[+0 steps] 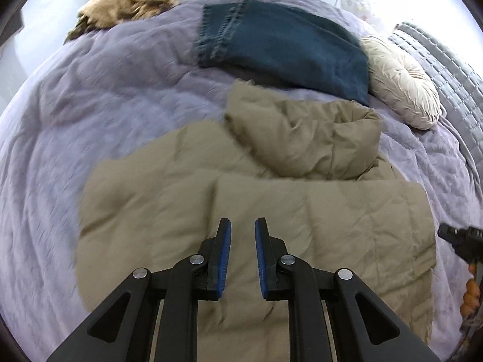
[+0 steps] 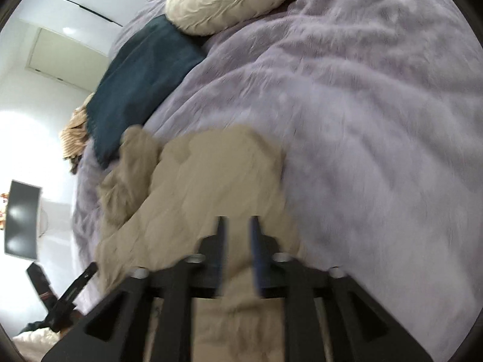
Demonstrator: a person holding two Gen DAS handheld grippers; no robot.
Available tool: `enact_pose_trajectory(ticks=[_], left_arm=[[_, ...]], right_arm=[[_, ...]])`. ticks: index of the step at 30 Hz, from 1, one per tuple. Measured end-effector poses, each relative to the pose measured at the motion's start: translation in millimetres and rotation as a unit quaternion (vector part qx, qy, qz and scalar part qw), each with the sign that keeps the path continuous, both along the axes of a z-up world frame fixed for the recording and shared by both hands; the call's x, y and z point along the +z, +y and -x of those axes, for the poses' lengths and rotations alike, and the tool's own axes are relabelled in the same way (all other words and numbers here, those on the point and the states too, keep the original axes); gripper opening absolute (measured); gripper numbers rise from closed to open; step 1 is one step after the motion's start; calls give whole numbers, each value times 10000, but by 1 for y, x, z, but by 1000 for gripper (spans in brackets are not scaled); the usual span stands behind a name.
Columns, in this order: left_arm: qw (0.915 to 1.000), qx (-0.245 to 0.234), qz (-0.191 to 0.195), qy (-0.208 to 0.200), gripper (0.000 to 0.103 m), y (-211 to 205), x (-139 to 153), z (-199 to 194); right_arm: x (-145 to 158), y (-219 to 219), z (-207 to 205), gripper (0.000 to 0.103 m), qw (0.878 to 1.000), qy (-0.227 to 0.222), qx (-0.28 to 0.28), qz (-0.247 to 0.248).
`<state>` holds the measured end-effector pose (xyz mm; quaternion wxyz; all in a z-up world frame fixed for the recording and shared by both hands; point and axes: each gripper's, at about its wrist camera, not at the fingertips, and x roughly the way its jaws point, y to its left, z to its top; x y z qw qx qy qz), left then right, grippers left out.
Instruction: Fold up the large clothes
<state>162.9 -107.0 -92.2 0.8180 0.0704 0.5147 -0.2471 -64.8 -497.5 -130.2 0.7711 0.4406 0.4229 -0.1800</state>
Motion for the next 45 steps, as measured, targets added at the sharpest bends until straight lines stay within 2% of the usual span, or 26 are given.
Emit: enact_pose_trajectory(ticks=[2, 4, 5, 6, 7, 8, 10, 12, 14, 20, 22, 25, 26, 28, 30, 32, 35, 38, 40, 45], left_arm=[[10000, 34, -59, 9, 18, -8, -4, -4], [9999, 94, -72, 65, 18, -9, -10, -9], [9998, 121, -125, 69, 18, -9, -14, -11], [9997, 141, -196, 60, 18, -9, -17, -12], [9995, 153, -269, 51, 18, -10, -21, -12], [9992, 170, -368, 47, 18, -9, -27, -13], [9986, 180, -504, 53, 18, -8, -38, -13], [9981, 134, -603, 57, 18, -9, -49, -13], [9981, 72, -609, 83, 18, -13, -58, -13], [9970, -115, -766, -74, 18, -27, -71, -11], [9968, -134, -780, -60, 18, -27, -69, -11], [9972, 16, -746, 12, 18, -21, -53, -12], [9979, 69, -647, 20, 18, -17, -46, -10], [9993, 107, -355, 4, 18, -9, -29, -3], [9999, 49, -136, -43, 18, -3, -16, 8], [9998, -108, -187, -19, 18, -4, -17, 21], [9979, -214, -582, 187, 18, -7, -46, 33], [9985, -158, -448, 264, 18, -2, -67, 32], [9985, -198, -461, 232, 18, -4, -70, 31], [9977, -140, -607, 276, 18, -4, -57, 34]], right_arm=[[-5, -13, -8, 76, 9998, 7, -140, 145], [-15, -26, -15, 74, 9996, -162, -164, -161], [-21, -31, -19, 66, 9987, -237, -195, -413], [-29, -35, -22, 43, 9967, -295, -238, -722], [-38, -39, -28, 30, 9923, -404, -262, -1144], [-39, -39, -33, 22, 9913, -484, -208, -1202], [-31, -32, -40, 21, 9956, -410, -28, -839], [-36, -28, -51, 21, 9989, -32, 151, -440], [-48, -29, -54, 21, 9992, 226, 125, -313], [-60, -30, -53, 24, 9993, 368, -30, -70], [-52, -26, -52, 26, 9989, 464, -15, 108], [-24, -9, -49, 26, 9945, 682, 108, 791], [-11, 0, -44, 26, 9924, 646, 184, 1035], [7, 15, -31, 26, 9910, 490, 277, 1218], [20, 38, -16, 26, 9902, 316, 480, 1273], [19, 52, -6, 26, 9880, 382, 653, 1344], [-7, 56, 5, 26, 9874, 710, 761, 1190], [-41, 51, 5, 23, 9890, 862, 775, 915], [-48, 49, 2, 22, 9892, 862, 800, 873], [-33, 51, 1, 26, 9886, 933, 706, 949]])
